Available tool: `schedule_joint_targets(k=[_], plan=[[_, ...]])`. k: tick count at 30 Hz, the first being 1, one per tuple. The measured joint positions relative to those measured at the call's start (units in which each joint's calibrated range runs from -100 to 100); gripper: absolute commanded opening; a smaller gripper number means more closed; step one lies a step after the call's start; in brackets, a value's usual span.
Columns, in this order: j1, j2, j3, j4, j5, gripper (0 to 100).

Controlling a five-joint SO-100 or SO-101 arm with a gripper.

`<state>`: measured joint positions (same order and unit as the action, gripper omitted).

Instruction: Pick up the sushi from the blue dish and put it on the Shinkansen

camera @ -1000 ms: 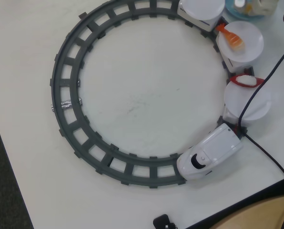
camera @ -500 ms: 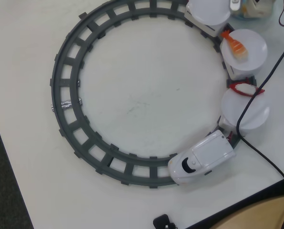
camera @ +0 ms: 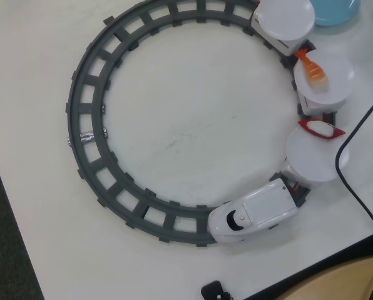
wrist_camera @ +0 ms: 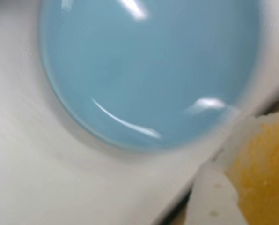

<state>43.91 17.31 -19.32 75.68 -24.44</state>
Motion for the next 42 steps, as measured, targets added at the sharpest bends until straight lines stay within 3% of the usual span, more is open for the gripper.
schedule_joint_targets(k=[6,18,38,42], plan=[[-4.17,-15.24,5.40,0.52,2.09,2],[-20.56,-10.44,5.58,-1.66,5.33,2],[-25.36,-1.94,11.53,-0.35,5.49,2],[-25.21,-3.45,14.32,-0.09,5.49,7]])
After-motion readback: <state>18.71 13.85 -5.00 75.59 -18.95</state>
